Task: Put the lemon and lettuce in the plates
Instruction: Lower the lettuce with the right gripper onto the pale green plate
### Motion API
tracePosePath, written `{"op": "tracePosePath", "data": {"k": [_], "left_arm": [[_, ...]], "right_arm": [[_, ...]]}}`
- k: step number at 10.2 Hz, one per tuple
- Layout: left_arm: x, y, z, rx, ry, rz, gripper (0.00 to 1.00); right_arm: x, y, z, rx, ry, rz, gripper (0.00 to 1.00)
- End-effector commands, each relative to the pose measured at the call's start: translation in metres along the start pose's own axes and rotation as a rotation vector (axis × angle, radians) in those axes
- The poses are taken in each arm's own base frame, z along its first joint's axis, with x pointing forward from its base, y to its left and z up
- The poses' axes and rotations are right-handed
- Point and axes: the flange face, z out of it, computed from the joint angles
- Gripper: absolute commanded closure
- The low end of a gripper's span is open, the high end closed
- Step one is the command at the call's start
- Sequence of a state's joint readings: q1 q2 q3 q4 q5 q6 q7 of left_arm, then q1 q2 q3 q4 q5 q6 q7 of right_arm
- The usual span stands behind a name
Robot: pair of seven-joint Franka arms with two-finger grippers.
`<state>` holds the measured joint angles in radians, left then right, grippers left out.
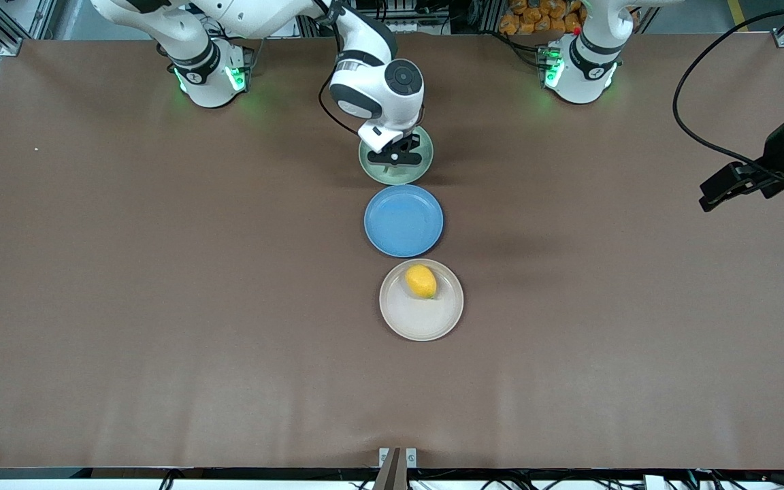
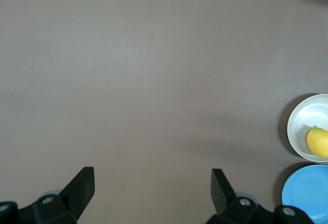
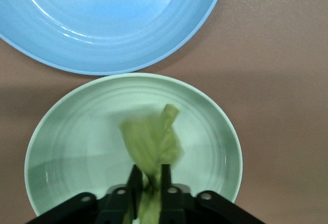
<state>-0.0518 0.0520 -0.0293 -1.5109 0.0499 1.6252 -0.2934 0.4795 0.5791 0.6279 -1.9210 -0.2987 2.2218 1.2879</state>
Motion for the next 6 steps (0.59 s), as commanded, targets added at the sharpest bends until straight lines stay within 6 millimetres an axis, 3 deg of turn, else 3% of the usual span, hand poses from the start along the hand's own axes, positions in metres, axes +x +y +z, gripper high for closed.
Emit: {"op": "tracePosePath", "data": {"k": [1,3,6], "left_arm": [[-0.004,-0.011,-0.008,-0.023,0.003,0.007,0.00],[0.000,-0.021,-0.008,-0.029,0.007,-0.001,0.00],[0.000,-0.021,-0.007,-0.030,0.007,0.000,0.00]], "right_arm": [[0.010,-0.002,-0.016,-0.031,0.015,0.027,0.00],[0.018,-0.001,-0.042,-0.066,0.006,0.033,0.00],[0.041,0.027,-0.091,-0.062,0.027,0.043,0.00]]}}
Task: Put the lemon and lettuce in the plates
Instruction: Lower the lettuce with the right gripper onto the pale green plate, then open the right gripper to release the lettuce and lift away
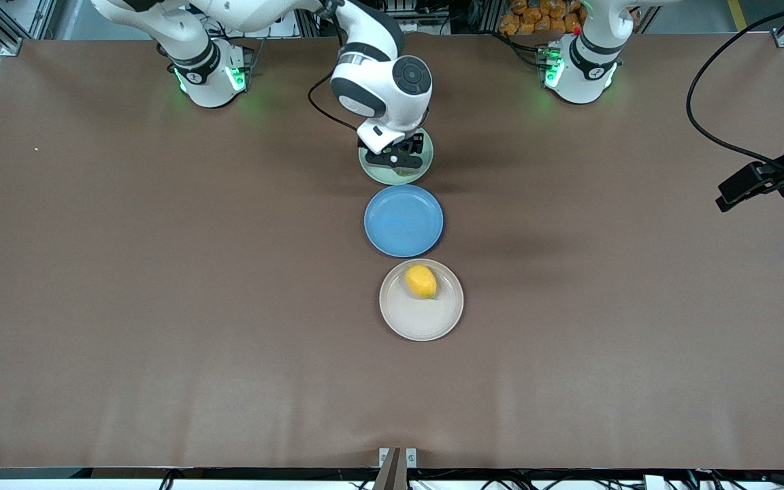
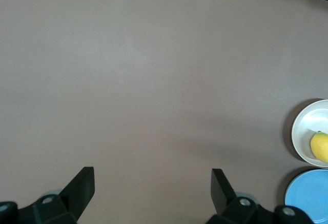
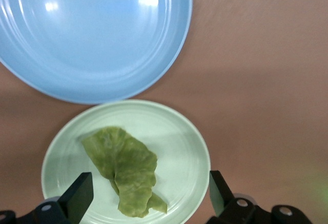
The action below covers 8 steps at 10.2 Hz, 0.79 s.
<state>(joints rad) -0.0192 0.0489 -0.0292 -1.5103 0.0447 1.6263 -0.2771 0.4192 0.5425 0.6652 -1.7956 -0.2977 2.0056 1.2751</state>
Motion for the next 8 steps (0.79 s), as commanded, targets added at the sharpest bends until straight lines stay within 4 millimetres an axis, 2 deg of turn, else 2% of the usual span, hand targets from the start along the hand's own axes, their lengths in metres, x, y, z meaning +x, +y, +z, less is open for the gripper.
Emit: {"op": "tracePosePath", "data": {"k": [1,4,7,8], "left_arm": [[-0.004,-0.004,-0.006,-0.027,0.004,0.015,0.00],[-0.004,-0.005,-0.008,-0.025,0.008,0.014,0.00],[-0.004,-0.006,-0.008,-0.024,0.006,0.014,0.00],[-0.004,-0.005,-0.008,-0.024,0.006,0.015,0.00]], "right_arm": [[0.028,0.039,-0.041,0.002,0.000,-0.007,0.00],[0.100,0.115,-0.077,0.006,-0.005,-0.012,0.00],[0.174,0.203,-0.086,0.032,-0.023,0.008,0.00],[0.200,0.238,-0.082,0.020,-0.020,0.013,0.00]]}}
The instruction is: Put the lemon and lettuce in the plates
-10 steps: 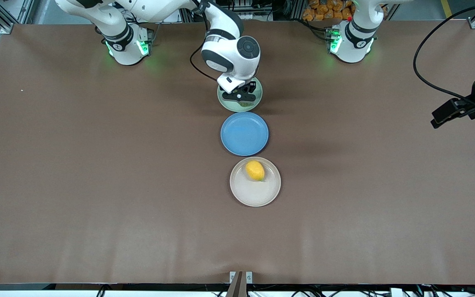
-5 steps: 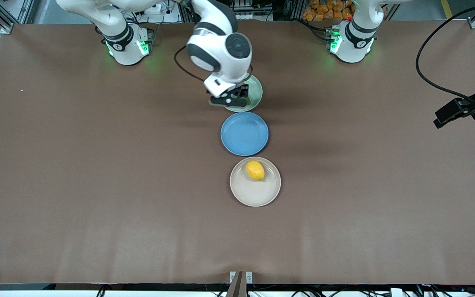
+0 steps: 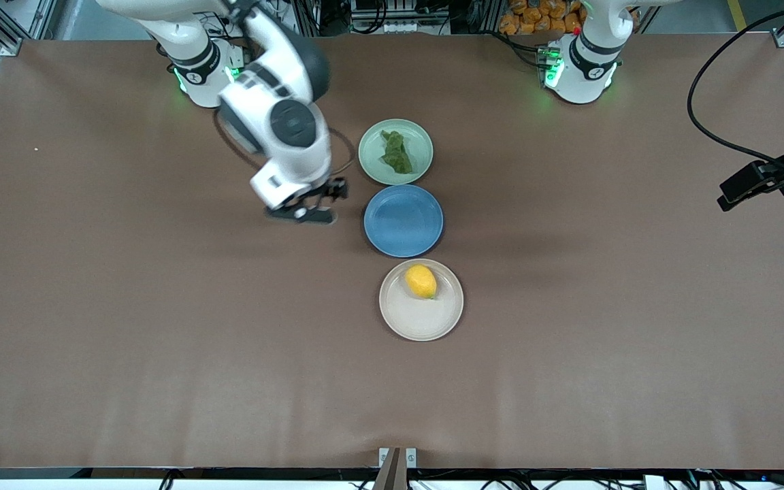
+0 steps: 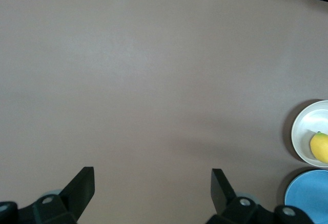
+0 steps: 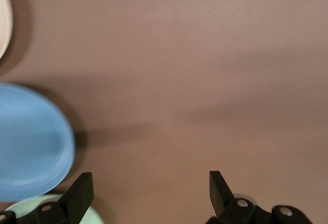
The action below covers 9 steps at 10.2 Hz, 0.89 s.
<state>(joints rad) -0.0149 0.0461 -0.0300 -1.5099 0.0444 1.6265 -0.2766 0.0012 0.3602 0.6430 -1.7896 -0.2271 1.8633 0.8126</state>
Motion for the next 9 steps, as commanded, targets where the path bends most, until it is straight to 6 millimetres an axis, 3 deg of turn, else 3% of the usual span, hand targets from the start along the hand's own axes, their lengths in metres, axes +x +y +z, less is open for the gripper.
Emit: {"op": "tracePosePath", "data": {"k": [1,3,6,9], "left_arm": [[-0.004,-0.004,-0.006,-0.024,0.004,0.017,0.00],[-0.004,-0.003,-0.006,-0.024,0.005,0.019,0.00],[-0.004,-0.003,-0.006,-0.024,0.005,0.019,0.00],[-0.004,-0.003,-0.005,-0.024,0.003,0.019,0.00]], "right_arm": [[0.041,0.074,-0.002,-0.013,-0.005,-0.016,0.00],[0.080,0.147,0.000,-0.027,-0.003,-0.052,0.00],[0.114,0.255,-0.030,-0.046,0.012,-0.068,0.00],[0.126,0.322,-0.073,0.010,0.015,-0.093,0.00]]}}
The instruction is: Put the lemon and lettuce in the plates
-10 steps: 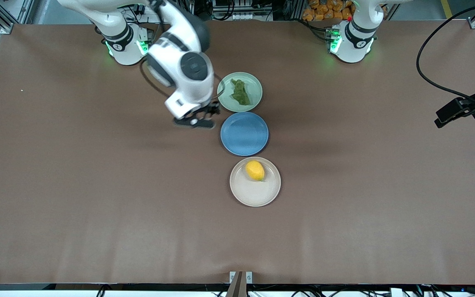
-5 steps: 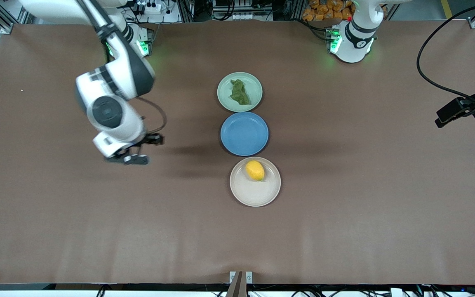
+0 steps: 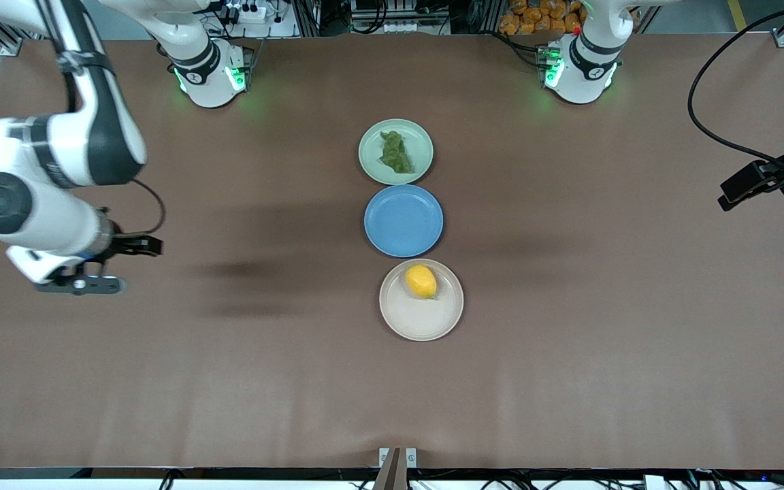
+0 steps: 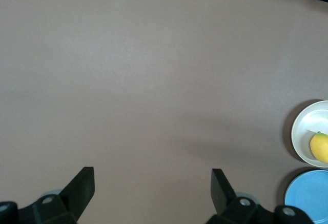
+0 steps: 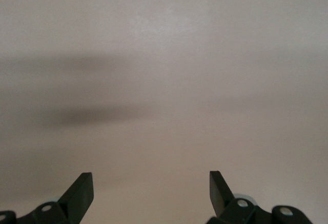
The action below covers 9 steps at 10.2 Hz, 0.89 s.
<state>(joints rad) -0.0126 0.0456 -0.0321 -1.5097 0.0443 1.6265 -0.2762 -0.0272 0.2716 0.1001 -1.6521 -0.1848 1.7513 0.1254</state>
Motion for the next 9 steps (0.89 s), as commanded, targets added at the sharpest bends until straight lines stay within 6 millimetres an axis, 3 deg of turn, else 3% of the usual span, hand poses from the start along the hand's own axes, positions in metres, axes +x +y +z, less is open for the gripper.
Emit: {"op": "tracePosePath", "data": {"k": [1,6,9], "left_arm": [[-0.004,-0.002,-0.004,-0.023,0.001,0.018,0.00],[-0.002,0.001,0.001,-0.014,-0.006,0.025,0.00],[-0.002,0.001,0.001,-0.019,-0.007,0.026,0.00]], "right_arm": [[-0.001,0.039,-0.037,0.080,0.019,-0.002,0.00],[-0.038,0.075,-0.112,0.144,0.143,0.052,0.00],[-0.067,0.082,-0.151,0.145,0.188,0.060,0.00]]}}
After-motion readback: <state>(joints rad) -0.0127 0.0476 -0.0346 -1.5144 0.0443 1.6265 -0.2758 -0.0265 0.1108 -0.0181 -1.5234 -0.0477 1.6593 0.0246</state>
